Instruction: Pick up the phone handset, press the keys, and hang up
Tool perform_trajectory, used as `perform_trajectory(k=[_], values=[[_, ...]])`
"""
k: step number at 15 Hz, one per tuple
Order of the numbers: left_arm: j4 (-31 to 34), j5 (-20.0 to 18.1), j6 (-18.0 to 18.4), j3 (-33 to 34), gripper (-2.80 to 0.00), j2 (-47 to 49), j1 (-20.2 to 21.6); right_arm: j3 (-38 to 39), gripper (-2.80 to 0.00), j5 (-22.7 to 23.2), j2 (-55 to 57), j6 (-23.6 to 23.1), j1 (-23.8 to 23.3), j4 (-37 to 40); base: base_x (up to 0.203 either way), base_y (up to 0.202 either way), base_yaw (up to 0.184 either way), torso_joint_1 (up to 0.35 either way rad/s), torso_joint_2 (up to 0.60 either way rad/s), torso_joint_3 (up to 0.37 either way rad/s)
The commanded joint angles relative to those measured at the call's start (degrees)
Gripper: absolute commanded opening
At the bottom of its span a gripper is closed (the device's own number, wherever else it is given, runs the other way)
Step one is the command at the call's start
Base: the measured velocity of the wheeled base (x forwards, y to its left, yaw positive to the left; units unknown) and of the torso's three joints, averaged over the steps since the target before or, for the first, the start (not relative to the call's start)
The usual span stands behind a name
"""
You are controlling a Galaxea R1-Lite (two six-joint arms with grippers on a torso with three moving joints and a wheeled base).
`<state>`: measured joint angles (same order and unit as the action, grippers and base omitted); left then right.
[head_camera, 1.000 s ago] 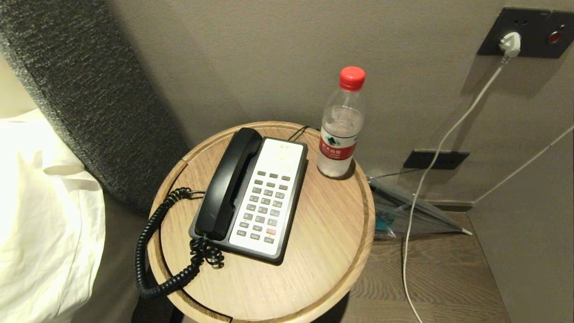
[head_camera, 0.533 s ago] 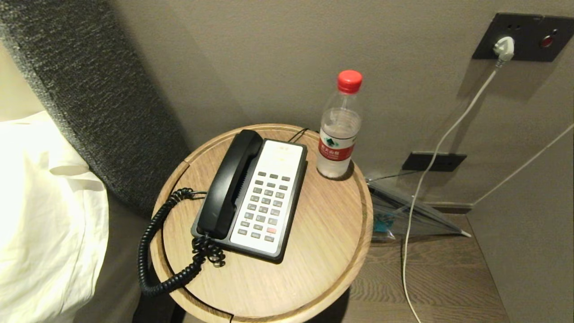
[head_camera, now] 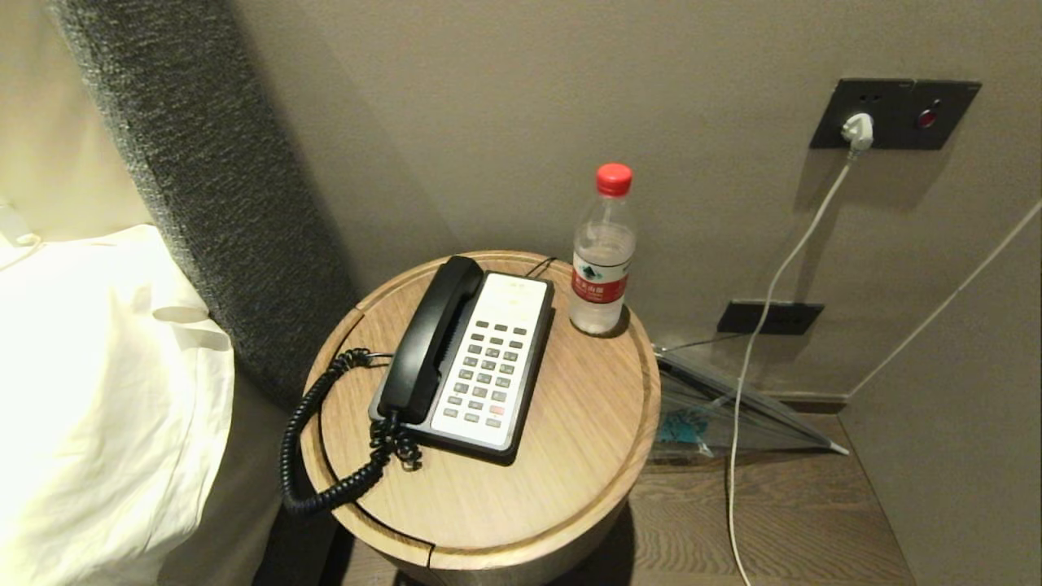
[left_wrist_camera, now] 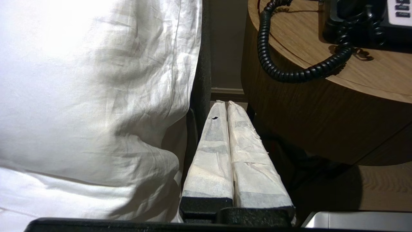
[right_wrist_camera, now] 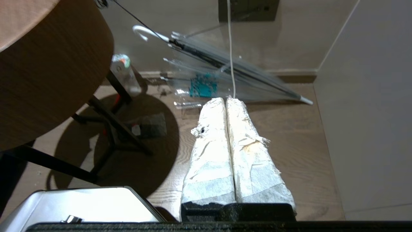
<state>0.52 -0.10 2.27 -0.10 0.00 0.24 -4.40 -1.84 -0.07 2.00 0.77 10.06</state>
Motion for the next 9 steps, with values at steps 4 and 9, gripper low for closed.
perform_trajectory(k=[4,9], values=[[0.1,0.1,-0.4,0.0,-2.8,-0.1,0.0,0.0,-2.8,0.0,-0.5,0.0,0.0,0.1,0.0,0.0,0.0,0.0,0.0,0.201],[0.1,0.1,-0.4,0.0,-2.8,-0.1,0.0,0.0,-2.8,0.0,-0.6,0.0,0.0,0.1,0.0,0.0,0.0,0.0,0.0,0.2]])
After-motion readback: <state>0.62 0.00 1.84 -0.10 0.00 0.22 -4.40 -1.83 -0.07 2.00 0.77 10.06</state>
